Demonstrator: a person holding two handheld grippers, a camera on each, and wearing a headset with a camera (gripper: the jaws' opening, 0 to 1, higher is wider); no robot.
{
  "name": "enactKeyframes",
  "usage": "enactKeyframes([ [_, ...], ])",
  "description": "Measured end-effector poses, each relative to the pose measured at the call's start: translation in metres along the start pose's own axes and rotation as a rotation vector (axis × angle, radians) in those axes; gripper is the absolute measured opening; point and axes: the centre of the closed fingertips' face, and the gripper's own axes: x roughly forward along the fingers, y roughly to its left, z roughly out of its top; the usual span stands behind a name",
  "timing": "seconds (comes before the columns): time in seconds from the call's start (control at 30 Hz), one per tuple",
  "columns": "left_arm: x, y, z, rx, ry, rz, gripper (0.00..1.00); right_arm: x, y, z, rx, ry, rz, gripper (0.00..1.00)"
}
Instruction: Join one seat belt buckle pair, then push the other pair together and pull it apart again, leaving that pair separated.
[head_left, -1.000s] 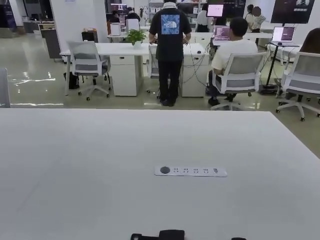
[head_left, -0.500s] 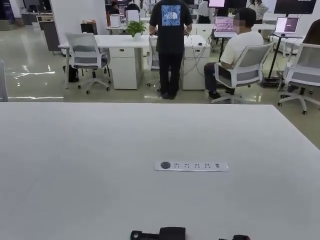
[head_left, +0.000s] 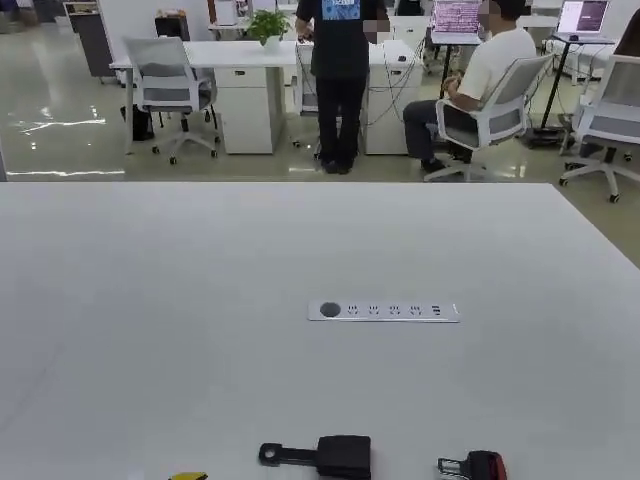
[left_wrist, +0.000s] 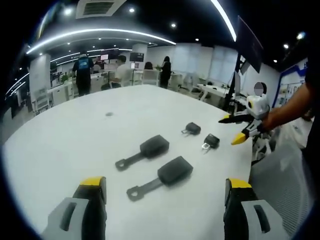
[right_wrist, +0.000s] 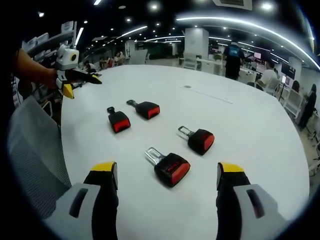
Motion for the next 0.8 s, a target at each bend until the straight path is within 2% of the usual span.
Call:
enactKeyframes([
  [0.33, 0.014, 0.007, -0.004, 0.033, 0.036, -0.036, 0.98, 0.014, -0.003, -0.003, -0.032, 0.028, 0.056, 0.81],
  [0.43, 0.018, 0.006, -0.003, 0.047, 0.038, -0.049, 0.97, 0.017, -0.005, -0.004, -0.038, 0.035, 0.064, 0.81],
  [0.57, 0.026, 0.009, -0.01, 0.061, 0.062, -0.068, 0.96, 0.019, -0.004, -0.004, -0.047, 0.046, 0.084, 0.8],
  [0.67, 0.029, 0.007, -0.009, 0.077, 0.077, -0.082, 0.94, 0.024, -0.003, -0.005, -0.043, 0.052, 0.09, 0.79],
  [0.8, 0.035, 0.006, -0.014, 0.097, 0.09, -0.108, 0.91, 0.028, -0.001, -0.006, -0.054, 0.059, 0.109, 0.77],
])
